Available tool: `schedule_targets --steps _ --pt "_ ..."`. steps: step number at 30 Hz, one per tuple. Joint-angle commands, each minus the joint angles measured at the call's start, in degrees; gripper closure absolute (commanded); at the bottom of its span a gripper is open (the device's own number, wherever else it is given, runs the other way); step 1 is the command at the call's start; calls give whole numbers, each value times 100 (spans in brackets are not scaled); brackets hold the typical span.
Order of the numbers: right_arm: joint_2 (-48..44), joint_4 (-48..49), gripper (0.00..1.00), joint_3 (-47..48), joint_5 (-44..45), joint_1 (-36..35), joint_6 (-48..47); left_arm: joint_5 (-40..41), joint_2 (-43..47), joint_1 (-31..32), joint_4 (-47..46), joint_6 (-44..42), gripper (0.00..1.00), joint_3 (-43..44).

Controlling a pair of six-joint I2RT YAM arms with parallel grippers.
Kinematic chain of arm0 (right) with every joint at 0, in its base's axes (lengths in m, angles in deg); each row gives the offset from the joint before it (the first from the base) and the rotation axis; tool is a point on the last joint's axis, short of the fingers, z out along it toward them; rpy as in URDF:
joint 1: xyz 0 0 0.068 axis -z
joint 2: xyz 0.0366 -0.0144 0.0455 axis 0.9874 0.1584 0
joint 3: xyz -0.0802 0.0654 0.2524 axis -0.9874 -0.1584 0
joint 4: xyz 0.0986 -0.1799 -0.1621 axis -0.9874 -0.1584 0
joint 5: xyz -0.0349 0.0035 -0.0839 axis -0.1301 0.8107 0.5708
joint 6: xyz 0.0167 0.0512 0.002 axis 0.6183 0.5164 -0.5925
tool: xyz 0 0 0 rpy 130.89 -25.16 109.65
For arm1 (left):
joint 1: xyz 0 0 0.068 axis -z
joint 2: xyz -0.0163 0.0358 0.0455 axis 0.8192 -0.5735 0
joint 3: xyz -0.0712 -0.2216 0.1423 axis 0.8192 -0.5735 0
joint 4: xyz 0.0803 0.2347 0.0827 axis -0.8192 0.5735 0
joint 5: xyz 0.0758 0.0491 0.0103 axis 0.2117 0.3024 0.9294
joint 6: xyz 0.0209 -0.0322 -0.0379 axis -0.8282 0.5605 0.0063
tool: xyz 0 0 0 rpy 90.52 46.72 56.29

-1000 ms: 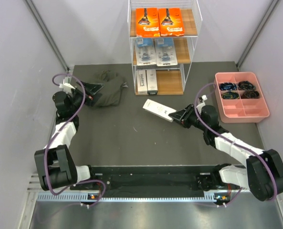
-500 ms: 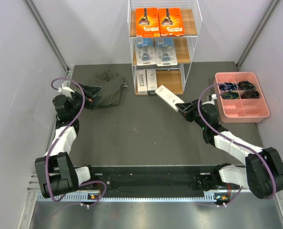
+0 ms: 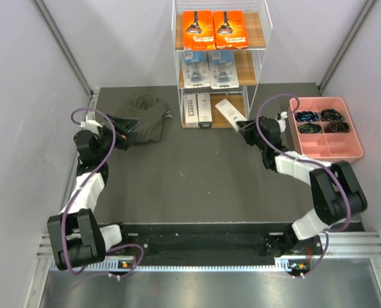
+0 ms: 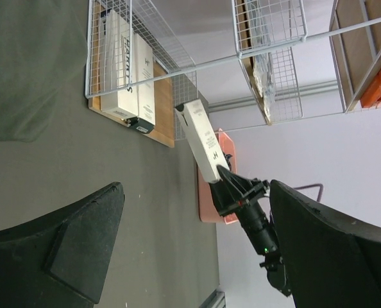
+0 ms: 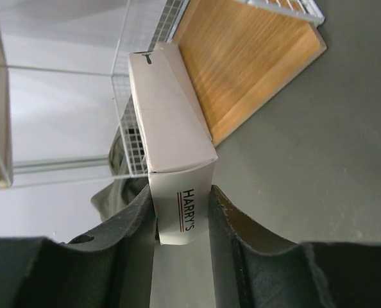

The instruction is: Place and organize the shaving razors onto the shelf

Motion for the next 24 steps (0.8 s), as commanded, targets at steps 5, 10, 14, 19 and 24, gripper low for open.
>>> schedule_targets --steps 5,10,14,19,24 --pt "979 236 99 924 226 72 212 48 192 74 -182 14 1 -26" --pt "1499 394 99 1178 174 81 335 154 332 83 -173 -30 1 -175" --pt "1956 552 99 1355 77 81 502 215 376 83 -269 -30 1 -263" --pt "2439 518 98 1732 -11 72 608 198 350 82 -392 23 1 -272" --pt "2791 333 94 2136 -133 37 599 189 341 83 -559 155 1 -325"
